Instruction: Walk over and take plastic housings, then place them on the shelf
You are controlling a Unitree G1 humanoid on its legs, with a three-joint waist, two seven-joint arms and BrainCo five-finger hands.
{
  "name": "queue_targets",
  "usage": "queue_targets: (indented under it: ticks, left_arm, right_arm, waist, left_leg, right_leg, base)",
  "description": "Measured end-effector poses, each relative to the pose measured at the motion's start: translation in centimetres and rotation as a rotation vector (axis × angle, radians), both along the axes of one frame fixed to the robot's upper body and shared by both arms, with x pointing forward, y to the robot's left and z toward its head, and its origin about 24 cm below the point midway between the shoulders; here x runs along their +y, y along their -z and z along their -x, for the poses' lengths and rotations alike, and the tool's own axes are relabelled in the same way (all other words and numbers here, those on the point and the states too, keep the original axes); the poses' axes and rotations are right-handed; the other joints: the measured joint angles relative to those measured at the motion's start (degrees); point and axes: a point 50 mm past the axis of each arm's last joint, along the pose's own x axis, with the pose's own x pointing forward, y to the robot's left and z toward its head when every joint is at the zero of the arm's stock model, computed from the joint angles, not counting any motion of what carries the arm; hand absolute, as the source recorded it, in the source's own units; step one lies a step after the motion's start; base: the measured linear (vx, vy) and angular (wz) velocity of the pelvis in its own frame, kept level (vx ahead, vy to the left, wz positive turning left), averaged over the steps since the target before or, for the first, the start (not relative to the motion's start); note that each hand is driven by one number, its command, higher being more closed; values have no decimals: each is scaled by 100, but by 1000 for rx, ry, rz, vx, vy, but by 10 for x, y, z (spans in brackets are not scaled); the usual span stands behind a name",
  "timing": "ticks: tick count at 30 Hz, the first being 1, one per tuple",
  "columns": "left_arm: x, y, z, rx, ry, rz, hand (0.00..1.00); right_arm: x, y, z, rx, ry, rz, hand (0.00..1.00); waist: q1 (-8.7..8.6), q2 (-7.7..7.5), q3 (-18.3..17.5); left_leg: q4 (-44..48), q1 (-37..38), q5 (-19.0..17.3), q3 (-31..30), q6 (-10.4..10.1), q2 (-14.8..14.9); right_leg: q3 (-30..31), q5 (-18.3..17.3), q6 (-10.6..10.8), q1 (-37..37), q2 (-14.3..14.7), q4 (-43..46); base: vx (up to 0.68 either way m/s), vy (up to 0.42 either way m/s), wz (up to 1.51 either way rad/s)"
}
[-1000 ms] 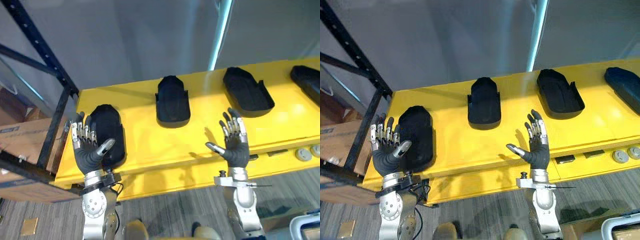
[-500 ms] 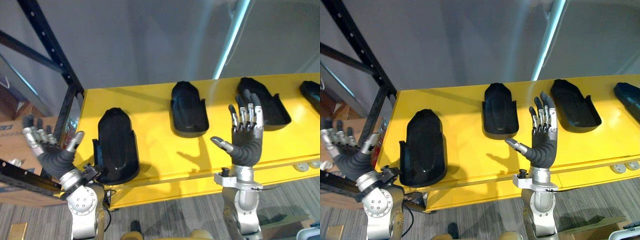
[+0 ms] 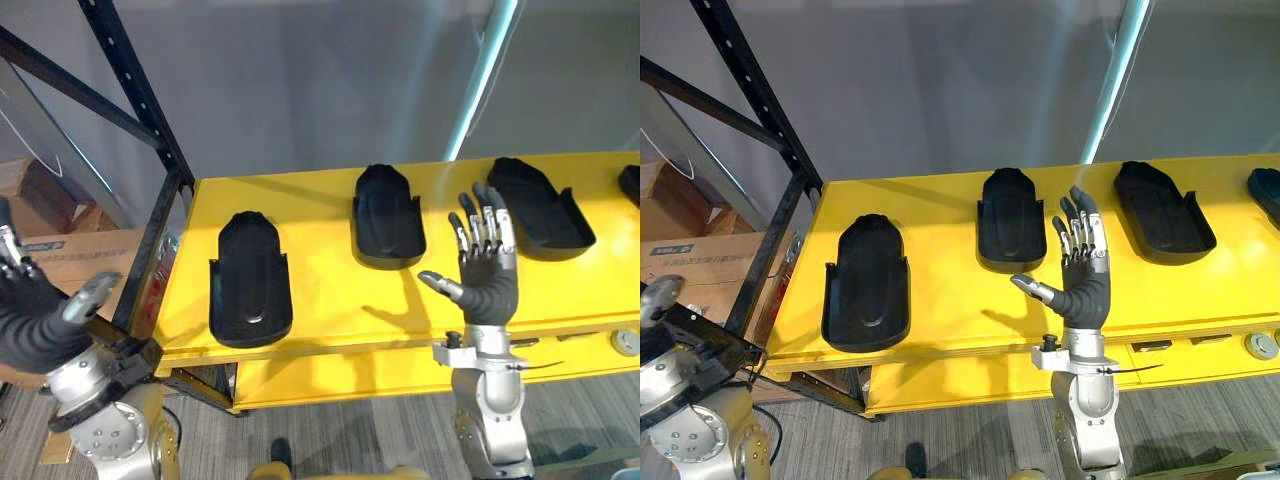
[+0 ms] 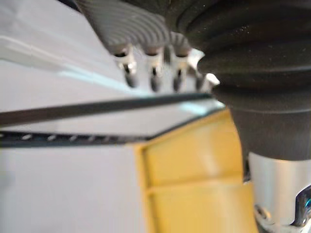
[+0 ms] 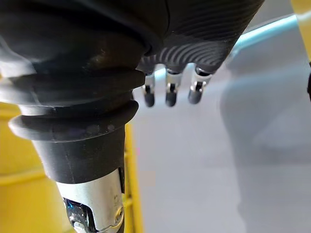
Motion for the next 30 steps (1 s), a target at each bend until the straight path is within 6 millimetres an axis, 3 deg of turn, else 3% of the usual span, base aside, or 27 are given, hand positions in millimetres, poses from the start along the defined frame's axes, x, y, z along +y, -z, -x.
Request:
queue_targets:
  ticks: [3, 6, 11, 18, 26, 30]
  left_arm:
    - [-3, 10, -2, 123, 105, -69, 0]
    - [-10, 17, -3, 197, 321, -160, 0]
    - [-18, 28, -12, 293, 506, -228, 0]
    - [-18, 43, -20, 369, 499, -180, 0]
    - [-23, 50, -24, 370, 418, -119, 0]
    - [-23, 48, -24, 341, 349, -105, 0]
  right_arm:
    - [0, -2, -2, -7, -107, 11, 0]
    - [5, 0, -2, -6, -338, 41, 0]
    - [40, 13, 6, 50, -829, 150, 0]
    - [79, 35, 24, 169, -1205, 143, 0]
    - [119, 89, 46, 450, -1410, 120, 0]
    - [143, 101, 64, 470, -1557, 170, 0]
  waist:
    - [15, 8, -41]
    - [35, -19, -45]
    - [81, -148, -39]
    - [157, -200, -58]
    - [214, -192, -52]
    - [220, -192, -52]
  left_leg:
    - [0, -82, 65, -27, -27, 53]
    - [0, -162, 151, -138, -25, 55]
    - [0, -211, 180, -181, -16, 48]
    - [-2, -267, 183, -159, -23, 66]
    - [-2, -306, 186, -130, -32, 88]
    - [-1, -356, 199, -172, -45, 100]
  right_leg:
    - [-29, -8, -10, -73, 55, -1]
    - [-113, -5, -10, -81, 72, 1]
    - [-184, 65, 34, -69, 69, 9]
    - [-168, 56, 19, -166, 78, 45]
    - [-138, 17, -40, -256, 93, 54]
    - [-176, 14, -45, -265, 111, 55]
  base:
    - [-53, -20, 8]
    - [-15, -11, 17]
    - [7, 1, 6]
    - [-8, -2, -2]
    - [-3, -1, -1]
    - [11, -8, 4]
